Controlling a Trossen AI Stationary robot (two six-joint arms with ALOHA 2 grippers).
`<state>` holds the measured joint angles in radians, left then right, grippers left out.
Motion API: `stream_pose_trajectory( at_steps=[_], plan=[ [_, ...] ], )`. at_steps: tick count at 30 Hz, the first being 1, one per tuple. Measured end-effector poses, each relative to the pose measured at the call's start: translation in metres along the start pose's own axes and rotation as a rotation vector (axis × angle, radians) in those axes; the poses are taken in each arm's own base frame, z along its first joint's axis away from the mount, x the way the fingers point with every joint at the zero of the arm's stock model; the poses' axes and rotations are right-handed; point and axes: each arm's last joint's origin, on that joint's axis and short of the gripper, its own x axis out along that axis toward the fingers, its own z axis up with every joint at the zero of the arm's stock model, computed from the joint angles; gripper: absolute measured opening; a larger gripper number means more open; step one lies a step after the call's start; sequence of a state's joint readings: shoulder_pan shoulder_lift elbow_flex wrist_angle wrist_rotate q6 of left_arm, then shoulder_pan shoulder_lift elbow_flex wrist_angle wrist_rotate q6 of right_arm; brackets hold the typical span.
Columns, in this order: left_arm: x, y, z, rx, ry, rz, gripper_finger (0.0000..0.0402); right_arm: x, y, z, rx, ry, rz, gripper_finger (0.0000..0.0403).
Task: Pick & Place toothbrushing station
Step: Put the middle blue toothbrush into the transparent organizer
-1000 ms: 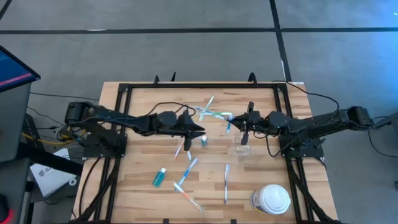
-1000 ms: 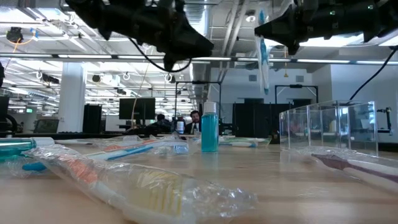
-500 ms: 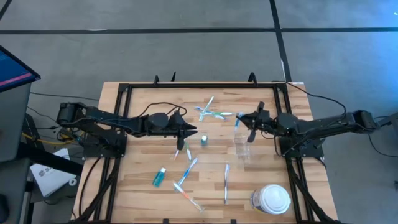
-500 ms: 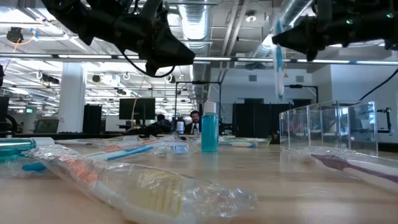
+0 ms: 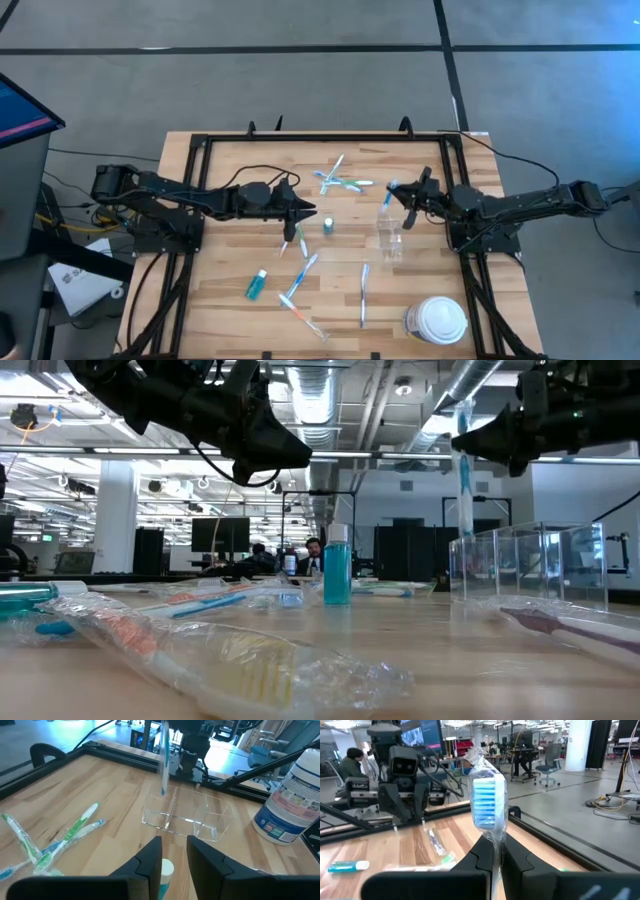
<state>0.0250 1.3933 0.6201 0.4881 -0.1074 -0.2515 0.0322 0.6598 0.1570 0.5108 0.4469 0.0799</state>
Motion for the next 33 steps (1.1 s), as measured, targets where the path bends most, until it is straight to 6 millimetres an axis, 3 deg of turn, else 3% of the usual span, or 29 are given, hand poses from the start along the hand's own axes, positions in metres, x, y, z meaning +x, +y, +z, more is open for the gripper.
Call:
stream_pose_trajectory(
  at_steps=[23, 30, 33],
  plan=[
    [0.000, 0.002, -0.006, 0.013, 0.052, 0.013, 0.0085, 0.006, 0.001, -0.013, 0.004, 0.093, -0.044, 0.0005],
    [-0.002, 0.004, -0.014, 0.013, 0.075, 0.019, 0.0085, -0.008, -0.008, -0.034, 0.049, -0.013, -0.020, 0.0004],
    [-0.002, 0.004, -0.013, 0.012, 0.072, 0.018, 0.0085, -0.010, -0.007, -0.034, 0.050, -0.015, 0.018, 0.0004]
  ],
)
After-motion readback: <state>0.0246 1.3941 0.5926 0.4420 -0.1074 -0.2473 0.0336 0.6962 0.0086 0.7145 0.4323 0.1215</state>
